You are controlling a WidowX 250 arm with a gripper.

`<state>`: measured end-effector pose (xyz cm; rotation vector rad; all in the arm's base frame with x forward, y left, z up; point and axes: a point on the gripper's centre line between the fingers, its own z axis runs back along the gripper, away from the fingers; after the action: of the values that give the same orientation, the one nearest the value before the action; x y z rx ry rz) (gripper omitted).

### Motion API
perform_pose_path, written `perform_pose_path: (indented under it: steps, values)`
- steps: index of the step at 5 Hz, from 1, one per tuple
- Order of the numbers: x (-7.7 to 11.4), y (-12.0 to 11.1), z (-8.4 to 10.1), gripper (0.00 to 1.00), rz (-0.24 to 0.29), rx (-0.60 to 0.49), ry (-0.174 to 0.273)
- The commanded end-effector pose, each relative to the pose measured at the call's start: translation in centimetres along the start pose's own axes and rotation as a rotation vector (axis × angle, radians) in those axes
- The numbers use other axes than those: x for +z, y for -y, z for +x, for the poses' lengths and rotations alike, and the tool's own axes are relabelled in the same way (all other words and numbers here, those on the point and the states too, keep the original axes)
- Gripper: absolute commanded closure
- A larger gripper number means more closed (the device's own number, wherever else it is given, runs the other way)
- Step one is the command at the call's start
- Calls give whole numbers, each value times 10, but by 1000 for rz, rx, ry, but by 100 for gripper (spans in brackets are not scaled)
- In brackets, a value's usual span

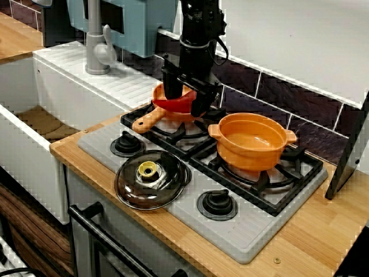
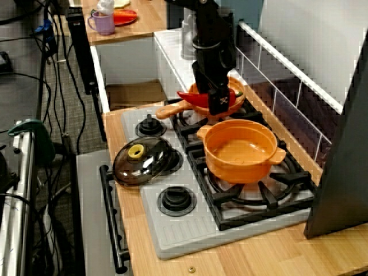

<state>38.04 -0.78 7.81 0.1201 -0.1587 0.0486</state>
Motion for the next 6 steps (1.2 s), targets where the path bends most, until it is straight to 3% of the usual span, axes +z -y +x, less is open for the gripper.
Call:
perform_pose_path:
  steps: [1, 6]
  values:
    - [36, -7, 9, 0, -35, 14, 26]
    - [38, -24, 23, 0, -34, 53, 47]
